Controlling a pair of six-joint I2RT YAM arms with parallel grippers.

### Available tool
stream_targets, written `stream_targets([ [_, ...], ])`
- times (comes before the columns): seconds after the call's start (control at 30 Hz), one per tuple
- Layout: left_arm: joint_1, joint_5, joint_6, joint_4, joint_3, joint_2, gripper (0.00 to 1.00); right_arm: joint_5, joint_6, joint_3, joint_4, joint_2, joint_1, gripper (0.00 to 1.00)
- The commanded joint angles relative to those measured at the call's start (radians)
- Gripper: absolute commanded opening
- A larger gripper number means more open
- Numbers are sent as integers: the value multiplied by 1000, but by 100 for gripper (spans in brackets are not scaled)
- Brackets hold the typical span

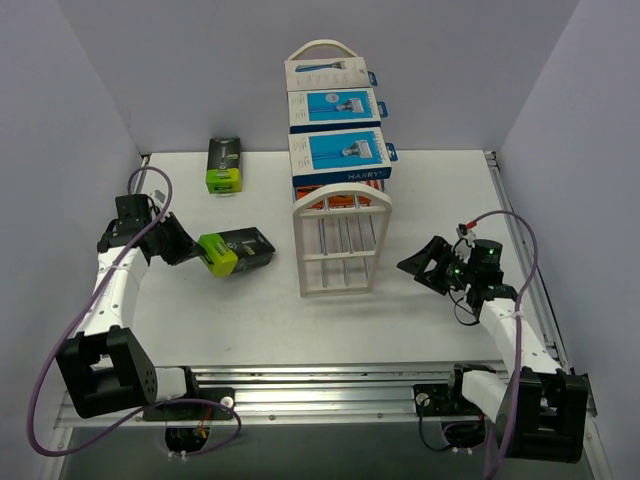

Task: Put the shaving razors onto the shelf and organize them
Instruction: Pass the shaving razor from the left arm to the right

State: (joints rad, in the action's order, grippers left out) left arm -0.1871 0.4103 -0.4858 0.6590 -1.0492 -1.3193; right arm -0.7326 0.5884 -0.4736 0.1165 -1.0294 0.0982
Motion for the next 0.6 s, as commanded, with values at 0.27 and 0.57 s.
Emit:
stream_targets([
  [0.27,115,-203,95,45,-210,-92,2,-24,-41,41,80,-60,1,71],
  [0.57,150,-122,131,-154,-215,-112,2,-73,-45,38,137,-63,6,71],
])
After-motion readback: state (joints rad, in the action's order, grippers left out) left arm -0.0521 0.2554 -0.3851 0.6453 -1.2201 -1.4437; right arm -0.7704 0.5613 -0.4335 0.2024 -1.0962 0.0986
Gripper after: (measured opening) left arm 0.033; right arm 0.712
